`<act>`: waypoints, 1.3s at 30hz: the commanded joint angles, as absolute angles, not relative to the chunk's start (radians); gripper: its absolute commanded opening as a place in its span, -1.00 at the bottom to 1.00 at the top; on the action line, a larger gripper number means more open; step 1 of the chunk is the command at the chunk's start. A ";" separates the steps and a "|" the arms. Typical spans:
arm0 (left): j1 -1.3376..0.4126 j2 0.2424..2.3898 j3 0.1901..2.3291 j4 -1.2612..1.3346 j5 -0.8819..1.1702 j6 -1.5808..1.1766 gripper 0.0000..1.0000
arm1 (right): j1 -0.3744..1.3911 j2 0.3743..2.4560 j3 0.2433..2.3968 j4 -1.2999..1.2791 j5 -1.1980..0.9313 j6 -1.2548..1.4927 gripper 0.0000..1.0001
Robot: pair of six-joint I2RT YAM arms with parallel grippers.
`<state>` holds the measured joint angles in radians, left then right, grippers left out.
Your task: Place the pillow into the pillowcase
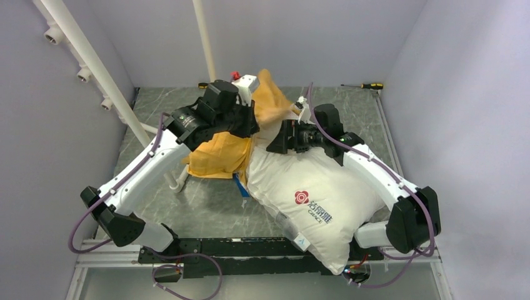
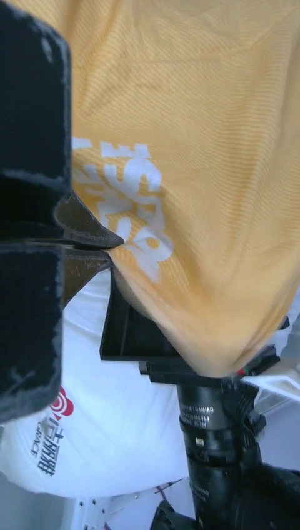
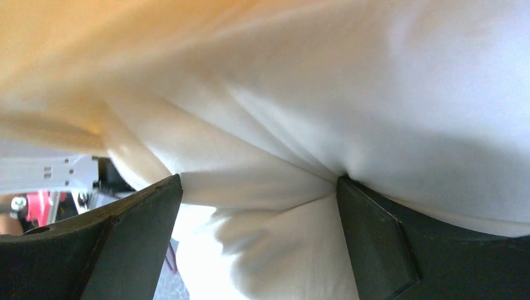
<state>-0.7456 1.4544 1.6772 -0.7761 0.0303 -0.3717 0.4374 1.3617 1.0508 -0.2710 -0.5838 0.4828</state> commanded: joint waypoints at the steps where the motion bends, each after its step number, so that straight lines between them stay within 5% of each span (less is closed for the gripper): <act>1: -0.652 1.396 1.725 -0.713 0.158 -0.459 -1.00 | 0.422 1.259 1.003 -0.306 -0.740 0.331 0.99; 6: -0.586 1.380 1.729 -0.677 0.235 -0.533 -1.00 | 0.422 1.208 1.001 -0.381 -0.711 0.225 0.96; 9: -0.552 1.354 1.676 -0.591 0.302 -0.574 -1.00 | 0.422 1.238 1.035 -0.451 -0.773 0.179 0.78; 14: -0.540 1.357 1.672 -0.619 0.330 -0.558 -1.00 | 0.446 1.119 0.987 -0.299 -0.776 0.285 0.81; 19: -0.539 1.358 1.677 -0.688 0.353 -0.544 -1.00 | 0.639 1.047 1.008 -0.255 -0.503 0.250 0.64; 31: -0.539 1.318 1.635 -0.679 0.504 -0.594 -1.00 | 0.994 1.267 0.893 -0.139 0.319 0.294 0.83; 34: -0.540 1.304 1.630 -0.639 0.552 -0.627 -1.00 | 0.994 1.366 0.894 -0.052 0.391 0.345 0.45; 36: -0.540 1.292 1.630 -0.613 0.591 -0.647 -1.00 | 0.994 1.429 0.918 -0.020 0.449 0.359 -0.49; 39: -0.541 1.275 1.633 -0.604 0.610 -0.654 -1.00 | 0.970 1.435 0.944 0.032 0.489 0.339 -1.00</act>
